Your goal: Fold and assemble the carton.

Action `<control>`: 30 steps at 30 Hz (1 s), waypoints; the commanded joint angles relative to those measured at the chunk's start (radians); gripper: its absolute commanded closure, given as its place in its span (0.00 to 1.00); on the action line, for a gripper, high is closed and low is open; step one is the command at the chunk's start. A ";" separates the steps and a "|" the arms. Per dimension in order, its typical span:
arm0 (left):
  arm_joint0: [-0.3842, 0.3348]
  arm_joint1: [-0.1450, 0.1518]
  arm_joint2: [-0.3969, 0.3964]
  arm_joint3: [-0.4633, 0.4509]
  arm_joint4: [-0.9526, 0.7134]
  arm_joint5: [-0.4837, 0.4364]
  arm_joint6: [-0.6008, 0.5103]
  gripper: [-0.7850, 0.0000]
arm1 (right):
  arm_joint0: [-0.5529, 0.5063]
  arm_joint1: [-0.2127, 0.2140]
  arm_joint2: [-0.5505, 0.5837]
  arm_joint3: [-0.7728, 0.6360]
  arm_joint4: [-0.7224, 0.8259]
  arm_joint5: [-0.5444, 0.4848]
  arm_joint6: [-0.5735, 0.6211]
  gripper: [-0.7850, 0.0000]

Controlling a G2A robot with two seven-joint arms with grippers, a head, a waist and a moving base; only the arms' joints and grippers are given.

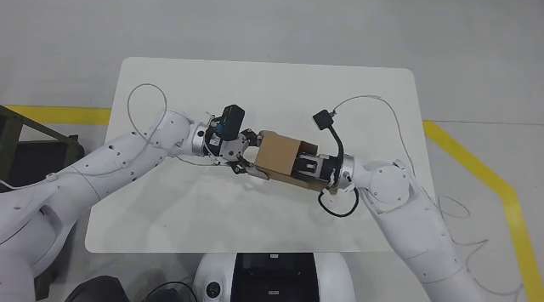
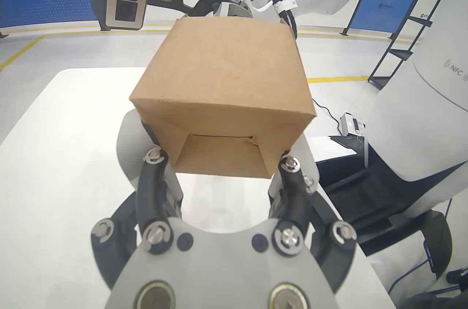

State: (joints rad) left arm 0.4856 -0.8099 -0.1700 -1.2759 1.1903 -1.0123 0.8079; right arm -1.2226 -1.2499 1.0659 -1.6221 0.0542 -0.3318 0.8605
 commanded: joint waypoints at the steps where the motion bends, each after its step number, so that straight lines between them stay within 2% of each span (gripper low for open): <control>1: 0.001 0.000 0.000 -0.005 0.002 0.000 0.000 0.62 | 0.002 0.000 -0.004 0.001 0.001 0.002 -0.001 1.00; 15: 0.002 -0.002 0.000 0.003 0.015 0.000 0.000 0.62 | 0.008 0.007 -0.010 0.000 -0.007 0.028 -0.013 1.00; 30: -0.021 0.009 0.000 0.118 -0.026 0.000 0.000 0.65 | -0.026 0.032 0.097 -0.045 -0.024 0.095 -0.060 1.00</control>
State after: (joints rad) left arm 0.4675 -0.8014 -0.1700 -1.1711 1.1700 -1.0123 0.8079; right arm -1.2463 -1.2191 1.1551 -1.6639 0.0303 -0.2388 0.8054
